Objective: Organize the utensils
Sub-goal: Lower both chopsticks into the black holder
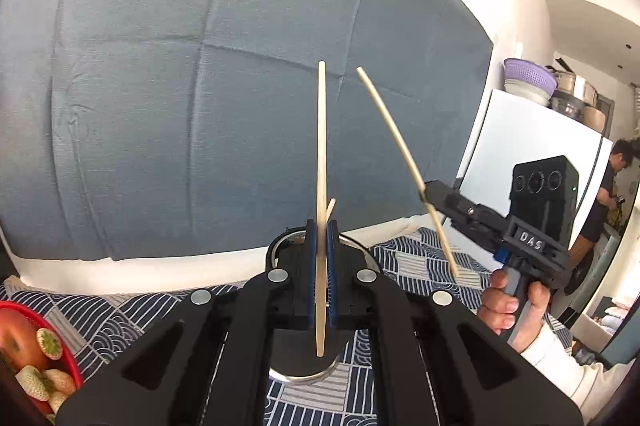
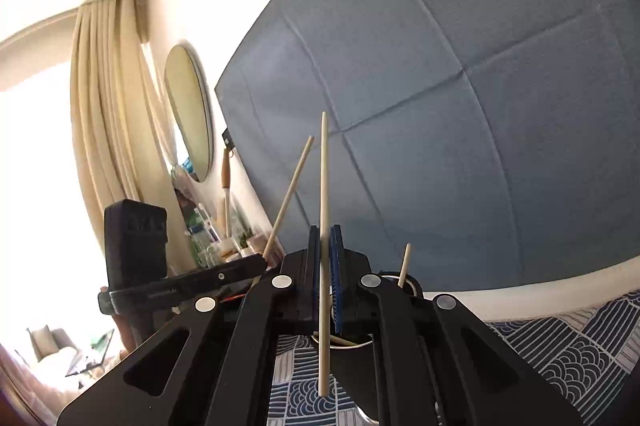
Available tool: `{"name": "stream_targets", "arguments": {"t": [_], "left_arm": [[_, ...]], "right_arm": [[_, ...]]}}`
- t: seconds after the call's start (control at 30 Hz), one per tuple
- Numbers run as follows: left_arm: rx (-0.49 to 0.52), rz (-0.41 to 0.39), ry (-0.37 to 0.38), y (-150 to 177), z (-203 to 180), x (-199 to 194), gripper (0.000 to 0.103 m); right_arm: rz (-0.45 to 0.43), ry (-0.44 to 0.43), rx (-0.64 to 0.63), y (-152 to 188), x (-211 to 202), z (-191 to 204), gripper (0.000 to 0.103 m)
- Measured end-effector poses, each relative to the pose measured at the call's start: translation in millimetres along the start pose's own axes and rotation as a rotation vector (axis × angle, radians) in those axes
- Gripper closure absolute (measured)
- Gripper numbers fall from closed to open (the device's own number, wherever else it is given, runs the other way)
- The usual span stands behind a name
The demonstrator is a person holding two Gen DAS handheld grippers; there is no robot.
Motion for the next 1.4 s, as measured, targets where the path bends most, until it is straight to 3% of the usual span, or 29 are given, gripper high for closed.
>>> {"name": "stream_targets", "arguments": {"t": [0.57,0.7,0.77,0.87,1.13,1.4], "left_arm": [[-0.166,-0.079,0.147,-6,30,72,0.098],[-0.150,-0.063,0.131,7,27,79,0.098],[-0.140,-0.058,0.131,12,25,80,0.098],[-0.133,-0.047,0.124,16,23,78,0.098],[-0.116,-0.026,0.108,17,20,62,0.098],[0.020,0.032,0.019,23,10,45,0.098]], "right_arm": [[-0.058,-0.030,0.054,21,54,-28,0.098],[-0.026,0.046,-0.017,36,65,-26,0.098],[-0.018,0.042,-0.022,40,65,-24,0.098],[-0.022,0.039,-0.024,38,57,-21,0.098],[0.047,0.152,-0.140,39,39,-15,0.098],[0.096,0.227,-0.251,42,25,4,0.095]]}}
Point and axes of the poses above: each gripper's, at about its wrist camera, not at the fingertips, and x roughly the way its jaws point, z to its left, y to its underside, the point moved 8 cm from there along x, roughly the way its jaws point, and after that the axes turned 6 degrees about -z, right-handed, at the moved point
